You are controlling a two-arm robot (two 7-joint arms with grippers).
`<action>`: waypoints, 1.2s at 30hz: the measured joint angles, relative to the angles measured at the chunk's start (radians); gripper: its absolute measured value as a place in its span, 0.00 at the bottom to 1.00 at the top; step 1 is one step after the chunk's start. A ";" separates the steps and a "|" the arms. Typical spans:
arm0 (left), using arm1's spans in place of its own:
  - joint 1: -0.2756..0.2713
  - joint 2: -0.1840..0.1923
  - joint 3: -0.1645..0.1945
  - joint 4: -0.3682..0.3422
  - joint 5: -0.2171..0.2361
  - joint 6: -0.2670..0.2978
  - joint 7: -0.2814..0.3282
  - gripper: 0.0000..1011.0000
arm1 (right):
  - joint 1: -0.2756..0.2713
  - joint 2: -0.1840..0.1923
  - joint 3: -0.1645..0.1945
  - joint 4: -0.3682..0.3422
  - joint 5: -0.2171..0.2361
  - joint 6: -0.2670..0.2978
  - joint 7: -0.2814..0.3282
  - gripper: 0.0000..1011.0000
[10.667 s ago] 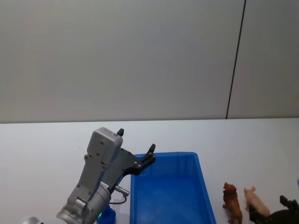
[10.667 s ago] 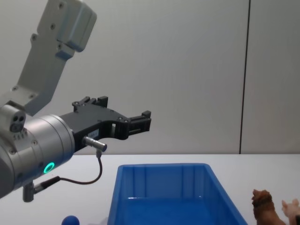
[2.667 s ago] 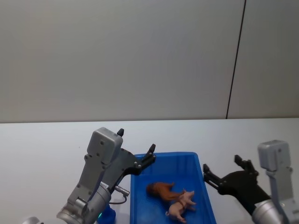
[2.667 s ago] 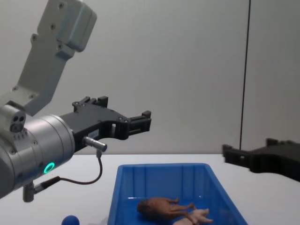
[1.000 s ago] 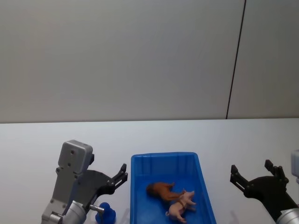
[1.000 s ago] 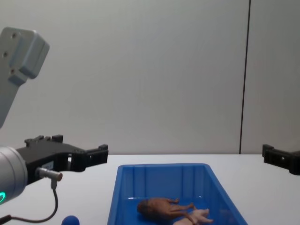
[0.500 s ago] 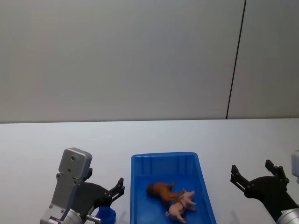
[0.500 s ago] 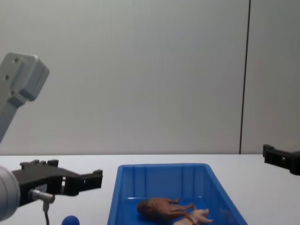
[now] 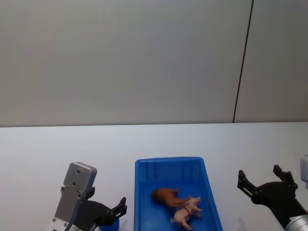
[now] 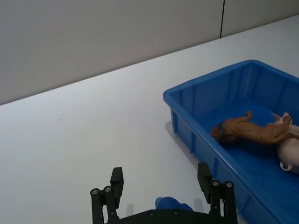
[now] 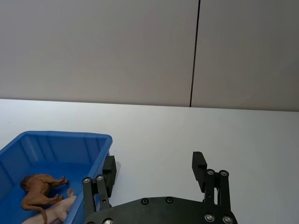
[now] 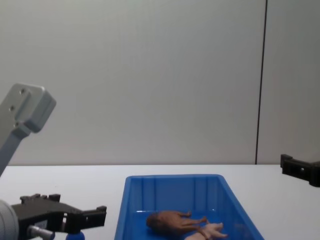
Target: Pick up the two dolls from the table and place them into the box.
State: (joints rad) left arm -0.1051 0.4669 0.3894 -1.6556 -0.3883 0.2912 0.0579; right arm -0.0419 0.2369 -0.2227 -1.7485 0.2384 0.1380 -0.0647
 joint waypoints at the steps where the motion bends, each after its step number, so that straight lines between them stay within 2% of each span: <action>1: 0.000 -0.001 0.000 0.004 0.000 0.001 -0.001 0.99 | 0.000 0.000 0.000 0.000 0.000 0.000 0.000 0.99; 9: 0.001 -0.009 0.000 0.033 0.001 0.002 -0.017 0.99 | 0.000 0.000 0.000 0.000 0.000 0.000 0.000 0.99; 12: 0.001 -0.011 0.001 0.041 0.001 0.002 -0.020 0.95 | 0.000 0.000 0.000 0.000 0.000 0.000 0.000 0.99; 20: 0.003 -0.018 0.002 0.066 0.000 0.003 -0.029 0.75 | 0.000 0.000 0.000 0.000 0.000 0.000 0.000 0.99; 26: 0.007 -0.022 0.002 0.076 0.000 0.002 -0.028 0.55 | 0.000 0.000 0.000 0.000 0.000 0.000 0.000 0.99; 27: 0.007 -0.022 0.002 0.077 0.000 0.001 -0.027 0.49 | 0.000 0.000 0.000 0.000 0.000 0.000 0.000 0.99; 29: 0.009 -0.023 0.001 0.078 0.001 -0.001 -0.025 0.47 | 0.000 0.000 0.000 0.000 0.000 0.000 0.000 0.99; 33: 0.012 -0.023 0.000 0.078 0.002 -0.011 -0.021 0.32 | 0.000 0.000 0.000 0.000 0.000 0.000 0.000 0.99; 36: 0.015 -0.024 -0.002 0.075 0.004 -0.022 -0.017 0.29 | 0.000 0.000 0.000 0.000 0.000 0.000 0.000 0.99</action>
State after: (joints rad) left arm -0.0906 0.4434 0.3877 -1.5810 -0.3843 0.2692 0.0408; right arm -0.0419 0.2369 -0.2227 -1.7485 0.2384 0.1380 -0.0646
